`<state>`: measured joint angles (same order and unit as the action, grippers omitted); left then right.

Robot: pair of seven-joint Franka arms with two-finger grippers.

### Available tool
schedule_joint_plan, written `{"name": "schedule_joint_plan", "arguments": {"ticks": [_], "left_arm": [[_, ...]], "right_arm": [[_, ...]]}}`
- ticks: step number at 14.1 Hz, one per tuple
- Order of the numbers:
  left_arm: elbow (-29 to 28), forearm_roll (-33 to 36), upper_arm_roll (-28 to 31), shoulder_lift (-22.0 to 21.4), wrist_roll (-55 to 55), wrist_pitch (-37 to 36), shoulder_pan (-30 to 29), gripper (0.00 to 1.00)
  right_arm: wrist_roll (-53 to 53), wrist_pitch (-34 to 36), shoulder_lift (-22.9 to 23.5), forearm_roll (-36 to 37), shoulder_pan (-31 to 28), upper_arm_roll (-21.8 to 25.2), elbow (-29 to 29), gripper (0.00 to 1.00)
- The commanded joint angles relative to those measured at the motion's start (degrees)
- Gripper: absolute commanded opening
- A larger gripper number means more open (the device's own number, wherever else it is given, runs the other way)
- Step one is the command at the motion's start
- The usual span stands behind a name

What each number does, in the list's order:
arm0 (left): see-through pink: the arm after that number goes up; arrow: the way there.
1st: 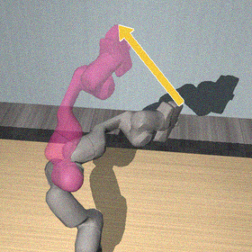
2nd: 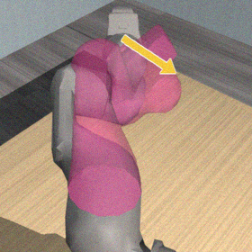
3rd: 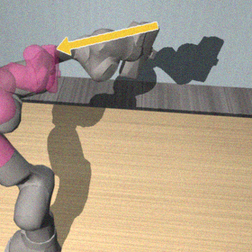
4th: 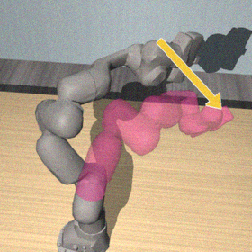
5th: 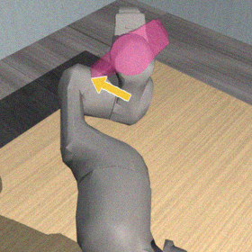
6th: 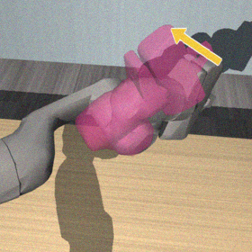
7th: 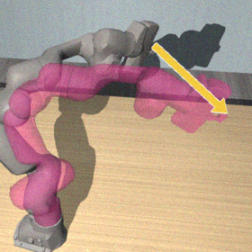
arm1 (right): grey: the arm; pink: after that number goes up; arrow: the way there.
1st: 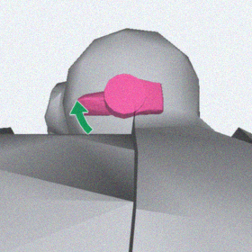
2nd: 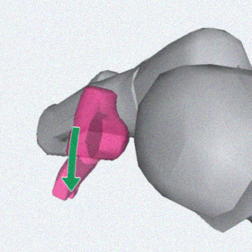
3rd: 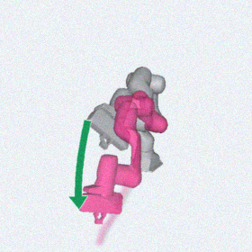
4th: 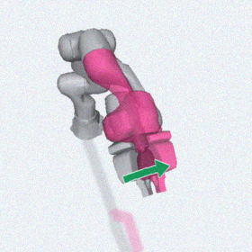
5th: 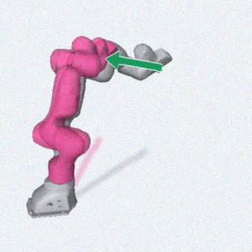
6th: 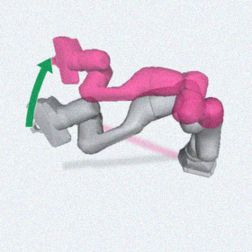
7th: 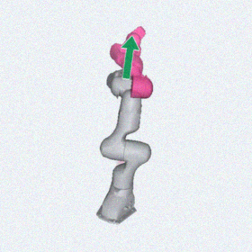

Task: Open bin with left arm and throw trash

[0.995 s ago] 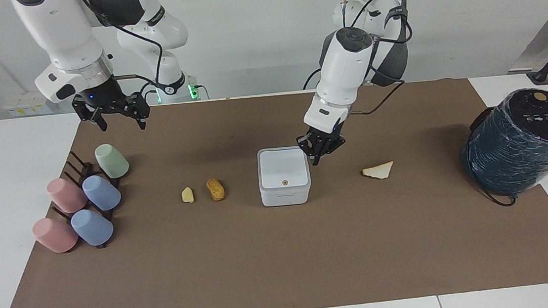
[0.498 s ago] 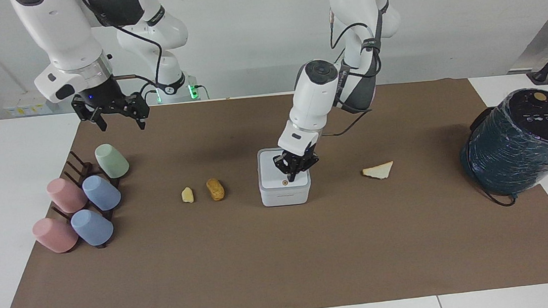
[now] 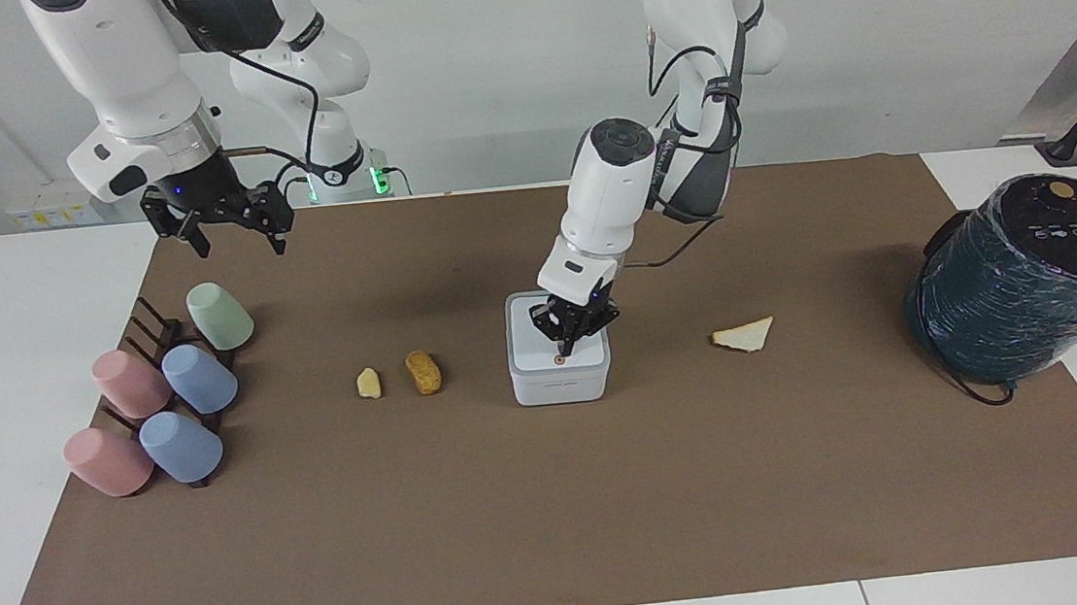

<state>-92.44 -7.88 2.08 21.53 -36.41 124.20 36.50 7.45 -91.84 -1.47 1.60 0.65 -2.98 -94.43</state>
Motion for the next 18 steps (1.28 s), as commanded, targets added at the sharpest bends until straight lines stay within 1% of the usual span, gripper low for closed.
{"name": "schedule_joint_plan", "arguments": {"ticks": [1, 2, 3, 5, 7, 8, 10, 11, 12, 13, 14, 15, 16, 18], "left_arm": [[7.0, -0.1, 1.0, -0.3, -0.1, -13.3, -3.2, 0.00], [10.5, -0.1, 0.7, -0.4, 0.0, -18.3, -5.4, 0.00], [13.3, -0.1, 1.3, -0.4, 0.2, -22.6, -6.3, 0.00], [14.3, -0.1, 1.3, -0.7, 2.0, -26.9, -9.8, 0.00], [14.2, 1.4, 1.3, -1.8, 7.0, -28.1, -12.4, 0.00], [14.0, 2.8, 1.0, -2.5, 9.9, -27.9, -14.1, 0.00], [12.0, 3.3, 1.1, -3.2, 16.2, -27.5, -17.4, 0.00], [10.5, 3.4, 1.1, -3.9, 19.5, -26.7, -19.2, 0.08], [8.4, 3.4, 1.1, -4.7, 22.7, -25.3, -20.6, 0.32], [5.4, 3.4, 1.1, -6.0, 25.3, -23.0, -21.6, 0.47], [1.6, 3.4, 1.1, -7.4, 27.2, -19.5, -22.5, 0.73], [-2.5, 3.4, 1.1, -8.8, 27.9, -15.4, -22.9, 0.92], [-6.4, 3.4, 1.1, -10.2, 28.1, -11.7, -23.1, 0.98], [-12.3, 3.4, 1.2, -12.2, 30.2, -6.9, -24.1, 1.00]], "right_arm": [[0.0, 0.4, -0.6, -0.6, -0.6, -0.3, -0.6, 1.00], [0.0, 0.4, -0.6, -0.7, -0.6, -0.2, -0.6, 1.00], [-0.1, 0.4, -0.6, -0.6, -0.7, -0.2, -0.6, 1.00], [0.4, 0.3, -0.6, -0.6, -0.6, -0.2, -0.8, 1.00], [0.5, -0.7, -0.6, -0.7, -0.6, -0.3, -1.0, 1.00], [0.4, -3.4, -0.8, -0.8, -0.7, -0.3, -2.3, 1.00], [0.5, -8.4, -2.8, -0.8, -0.3, -0.3, -7.5, 1.00], [0.5, -10.9, -3.8, -0.8, 0.0, -0.3, -10.0, 1.00], [0.5, -13.0, -4.3, -0.8, 0.0, -0.3, -12.0, 1.00], [0.3, -14.6, -4.4, -0.8, 0.0, -0.3, -13.2, 1.00], [0.2, -15.7, -4.3, -0.8, 0.0, -0.3, -14.1, 1.00], [-0.1, -17.0, -4.1, -0.8, 0.1, -0.3, -15.1, 1.00], [-0.2, -18.3, -3.8, -0.8, 0.1, -0.3, -16.1, 1.00], [-0.2, -22.7, -2.9, -0.7, 0.2, -0.3, -19.5, 1.00]]}}
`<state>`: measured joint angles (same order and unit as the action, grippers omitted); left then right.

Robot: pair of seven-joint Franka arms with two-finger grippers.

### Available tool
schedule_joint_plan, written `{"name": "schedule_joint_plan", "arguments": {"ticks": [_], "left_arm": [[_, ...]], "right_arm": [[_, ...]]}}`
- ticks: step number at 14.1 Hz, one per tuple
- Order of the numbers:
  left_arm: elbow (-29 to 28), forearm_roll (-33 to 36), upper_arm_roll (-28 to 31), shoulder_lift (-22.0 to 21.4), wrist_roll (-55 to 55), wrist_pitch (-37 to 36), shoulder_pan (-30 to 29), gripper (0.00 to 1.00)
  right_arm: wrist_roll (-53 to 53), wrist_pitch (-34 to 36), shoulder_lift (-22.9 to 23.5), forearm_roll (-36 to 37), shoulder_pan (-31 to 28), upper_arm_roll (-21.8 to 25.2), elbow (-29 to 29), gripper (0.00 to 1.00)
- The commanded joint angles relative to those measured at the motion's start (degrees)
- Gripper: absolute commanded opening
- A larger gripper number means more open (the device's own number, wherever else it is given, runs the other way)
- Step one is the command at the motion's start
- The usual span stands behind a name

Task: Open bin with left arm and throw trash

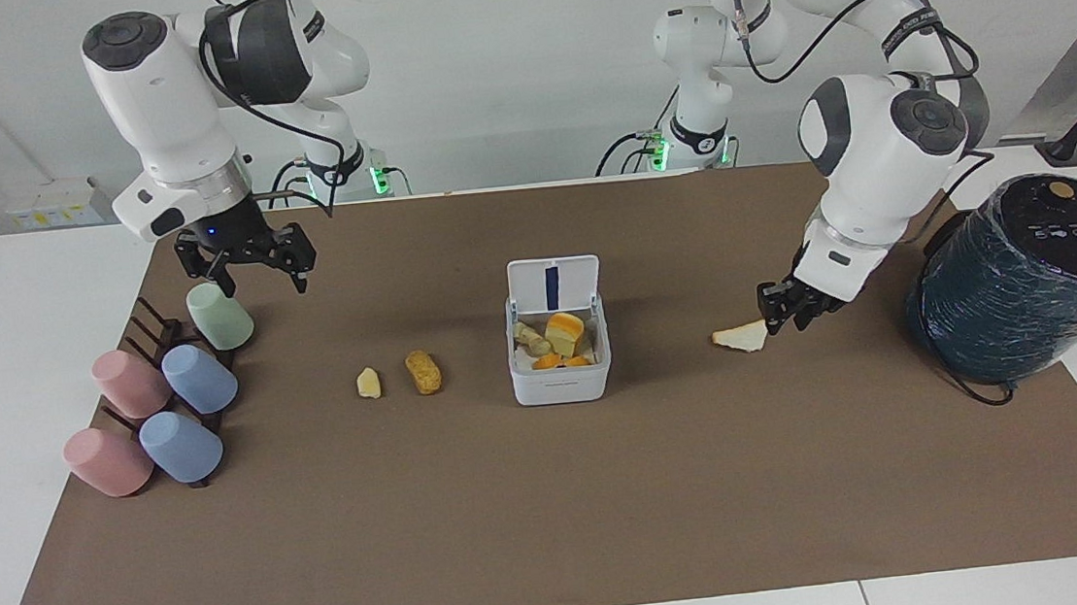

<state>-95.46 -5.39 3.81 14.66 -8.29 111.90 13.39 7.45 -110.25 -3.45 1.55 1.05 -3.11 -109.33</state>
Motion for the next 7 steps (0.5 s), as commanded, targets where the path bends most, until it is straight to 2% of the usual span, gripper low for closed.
{"name": "schedule_joint_plan", "arguments": {"ticks": [1, 5, 7], "left_arm": [[-11.6, 0.9, -0.6, -6.1, 4.8, 6.9, -1.9, 1.00], [-19.0, 0.9, -0.4, -8.3, 19.6, 11.8, -3.7, 1.00], [-20.2, 0.9, -0.4, -7.5, 28.5, 14.3, -4.2, 1.00]], "right_arm": [[-0.1, -7.4, -0.2, -0.7, 0.3, -0.2, -6.7, 1.00], [-0.2, -11.4, 4.7, -0.7, 2.4, -0.2, -10.0, 1.00], [0.1, -18.5, 7.8, -0.7, 2.9, -0.2, -12.1, 1.00]]}}
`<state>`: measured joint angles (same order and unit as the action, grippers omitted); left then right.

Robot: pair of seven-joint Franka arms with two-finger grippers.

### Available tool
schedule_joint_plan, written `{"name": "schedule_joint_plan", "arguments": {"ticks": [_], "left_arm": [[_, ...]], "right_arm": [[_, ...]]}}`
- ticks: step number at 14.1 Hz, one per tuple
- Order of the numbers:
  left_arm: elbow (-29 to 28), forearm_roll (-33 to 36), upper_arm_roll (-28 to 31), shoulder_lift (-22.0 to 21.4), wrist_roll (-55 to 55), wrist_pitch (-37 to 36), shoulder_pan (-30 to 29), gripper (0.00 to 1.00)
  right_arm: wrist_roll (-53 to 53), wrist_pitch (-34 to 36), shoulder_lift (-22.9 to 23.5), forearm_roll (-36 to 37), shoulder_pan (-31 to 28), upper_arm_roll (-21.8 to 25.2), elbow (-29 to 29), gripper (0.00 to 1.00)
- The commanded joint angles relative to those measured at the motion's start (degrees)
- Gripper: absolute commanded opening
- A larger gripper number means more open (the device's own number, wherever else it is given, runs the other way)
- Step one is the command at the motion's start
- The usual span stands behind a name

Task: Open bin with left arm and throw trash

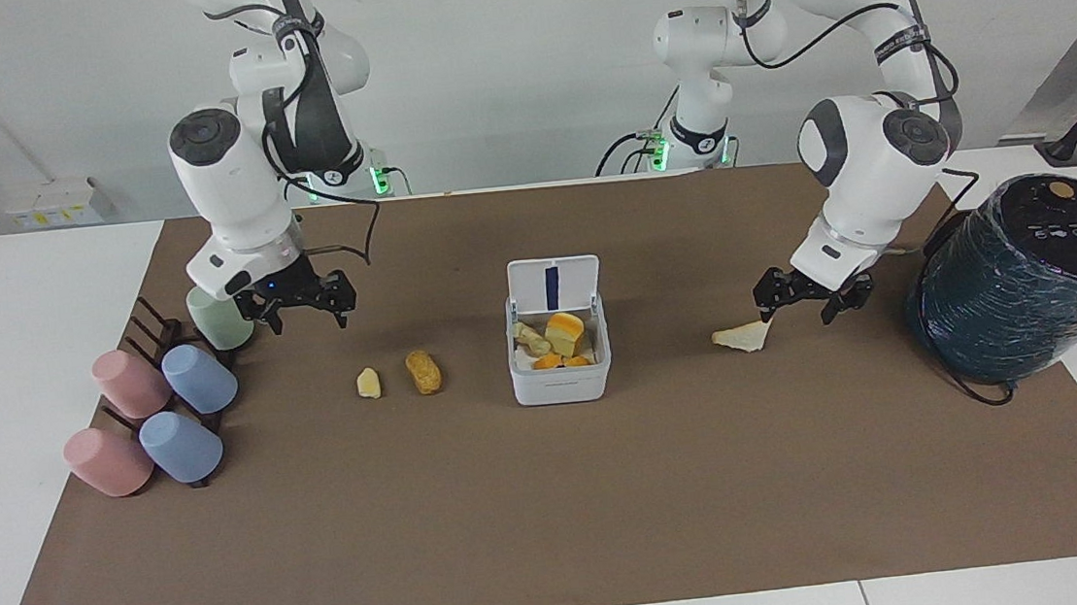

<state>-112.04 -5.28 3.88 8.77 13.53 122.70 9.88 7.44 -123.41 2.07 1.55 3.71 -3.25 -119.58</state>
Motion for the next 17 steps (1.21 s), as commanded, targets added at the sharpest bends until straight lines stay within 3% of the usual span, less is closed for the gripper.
{"name": "schedule_joint_plan", "arguments": {"ticks": [1, 5, 8, 9, 10, 11, 12, 17], "left_arm": [[-4.2, 0.8, -0.5, -1.3, 9.6, 4.6, -0.7, 1.00], [-6.6, 1.0, -0.5, -0.5, 19.9, 6.5, -0.2, 0.94], [-9.5, 6.6, -0.5, -0.4, 24.5, 8.5, 0.2, 0.92], [-10.5, 7.2, -0.5, -0.4, 25.6, 9.1, 0.6, 0.90], [-11.4, 7.3, -0.5, -0.4, 26.9, 10.0, 0.8, 0.90], [-12.5, 7.3, -0.5, -0.4, 27.9, 10.7, 0.9, 0.88], [-13.0, 7.3, -0.5, -0.3, 28.1, 11.2, 1.0, 0.87], [-15.1, 7.3, -0.5, 0.8, 28.2, 13.4, 2.6, 0.79]], "right_arm": [[0.6, -9.0, 3.6, -0.7, 1.6, 0.0, -2.7, 1.00], [0.2, -15.5, 8.0, -0.7, 1.9, 0.0, -4.0, 1.00], [0.3, -17.0, 8.8, -0.6, 1.7, 0.0, -5.7, 1.00], [0.2, -19.0, 9.7, -0.6, 1.7, 0.0, -5.9, 0.82], [0.0, -21.3, 10.0, -0.6, 1.8, 0.0, -6.8, 0.56], [-0.1, -21.5, 10.1, -0.6, 1.8, 0.0, -6.9, 0.12], [0.2, -21.1, 10.1, -0.6, 1.9, 0.0, -6.8, 0.00], [1.9, -17.5, 7.4, -0.5, 2.1, -0.4, -4.8, 0.00]]}}
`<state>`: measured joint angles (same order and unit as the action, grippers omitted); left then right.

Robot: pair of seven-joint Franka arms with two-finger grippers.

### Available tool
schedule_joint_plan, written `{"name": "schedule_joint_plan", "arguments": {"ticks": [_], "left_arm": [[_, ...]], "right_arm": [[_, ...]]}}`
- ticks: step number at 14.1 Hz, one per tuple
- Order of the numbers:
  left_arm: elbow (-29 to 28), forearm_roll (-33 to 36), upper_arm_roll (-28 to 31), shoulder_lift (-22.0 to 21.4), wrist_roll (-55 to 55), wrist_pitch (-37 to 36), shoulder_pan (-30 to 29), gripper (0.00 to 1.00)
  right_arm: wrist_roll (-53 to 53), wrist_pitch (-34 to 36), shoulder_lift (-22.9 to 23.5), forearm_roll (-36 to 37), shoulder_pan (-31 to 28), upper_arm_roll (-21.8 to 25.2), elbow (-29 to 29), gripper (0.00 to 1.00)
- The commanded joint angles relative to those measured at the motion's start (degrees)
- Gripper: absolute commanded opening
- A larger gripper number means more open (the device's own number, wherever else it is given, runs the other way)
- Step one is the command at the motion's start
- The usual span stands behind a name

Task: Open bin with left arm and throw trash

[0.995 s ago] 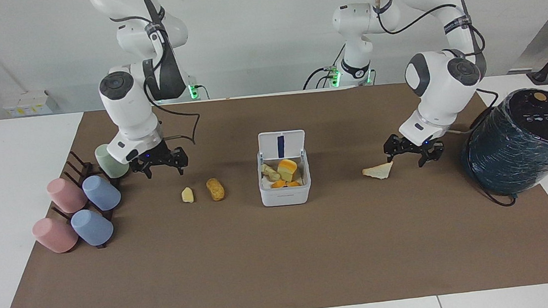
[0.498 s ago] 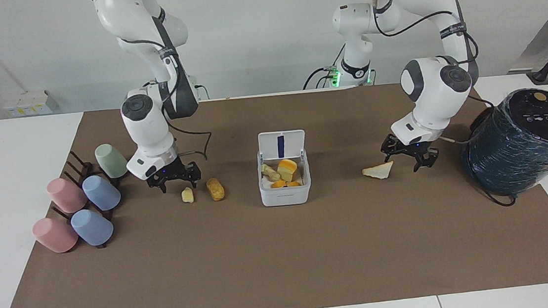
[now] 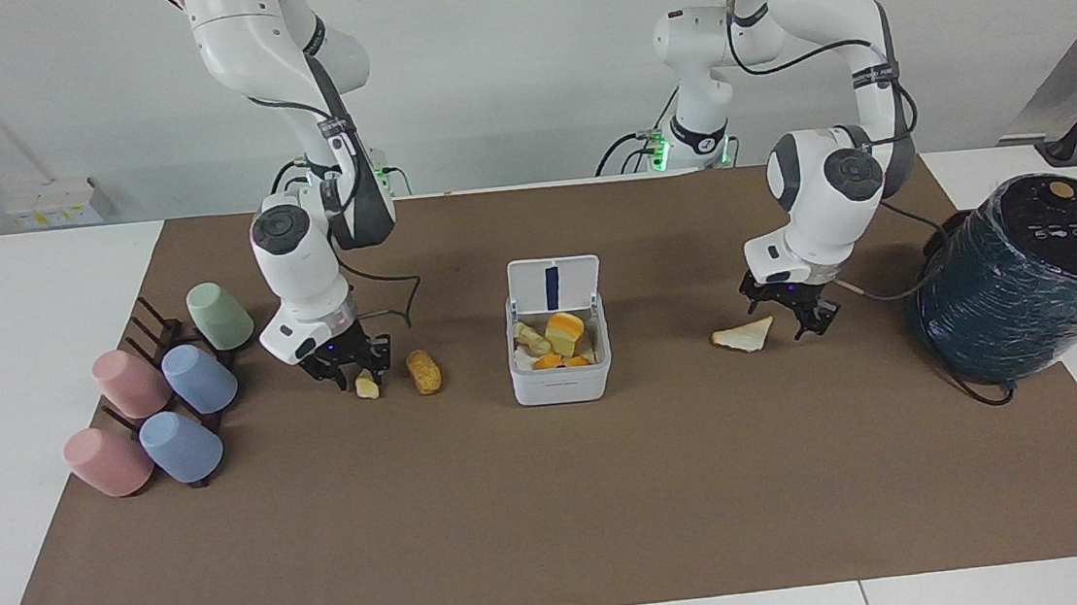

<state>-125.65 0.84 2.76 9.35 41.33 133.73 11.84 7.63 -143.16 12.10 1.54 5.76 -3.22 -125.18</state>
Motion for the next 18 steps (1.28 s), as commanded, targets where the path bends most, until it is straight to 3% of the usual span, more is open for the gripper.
{"name": "schedule_joint_plan", "arguments": {"ticks": [1, 3, 5, 9, 11, 14, 15, 16, 17, 18], "left_arm": [[-1.6, 1.2, 0.6, 0.6, 0.4, 2.4, 1.0, 0.78], [-1.7, 1.3, 0.6, 0.9, 0.4, 3.0, 1.4, 0.67], [-1.7, 1.3, 0.7, 0.9, 0.4, 2.9, 1.4, 0.46], [-1.5, 1.2, 0.7, 0.9, 0.2, 2.3, 1.2, 0.00], [-1.3, 1.2, 0.8, 0.9, 0.2, 2.1, 0.6, 0.00], [-0.2, 1.2, 0.8, 0.8, 0.2, 0.3, 0.2, 0.00], [1.4, 1.2, 0.8, 0.8, 0.2, -1.8, -0.4, 0.00], [3.4, 1.2, 0.8, 0.8, 0.2, -4.5, -0.6, 0.00], [5.3, 1.2, 0.8, 0.6, 0.1, -7.0, -0.6, 0.00], [7.7, 1.2, 1.0, 0.4, 0.0, -9.3, -0.9, 0.00]], "right_arm": [[2.6, 4.6, -3.5, -0.5, 0.4, -0.6, 2.6, 0.00], [5.3, 10.7, -3.7, -0.6, 3.8, -0.6, 9.0, 0.00], [11.8, 12.7, -3.0, -0.7, 8.0, -0.6, 13.7, 0.00], [19.4, 7.4, -1.2, -4.5, 15.8, -1.1, 16.5, 0.00], [21.0, 5.4, -0.5, -8.9, 18.8, -1.1, 17.2, 0.00], [22.3, 5.8, -0.4, -8.9, 20.8, -1.2, 17.0, 0.00], [22.3, 6.5, -0.4, -9.0, 21.6, -1.1, 16.9, 0.12], [22.4, 7.5, -0.4, -8.9, 21.7, -1.1, 17.0, 0.50], [22.4, 7.6, -0.4, -9.0, 21.7, -1.1, 17.1, 0.78], [22.4, 7.3, -0.4, -8.9, 21.7, -1.1, 17.1, 0.85]]}}
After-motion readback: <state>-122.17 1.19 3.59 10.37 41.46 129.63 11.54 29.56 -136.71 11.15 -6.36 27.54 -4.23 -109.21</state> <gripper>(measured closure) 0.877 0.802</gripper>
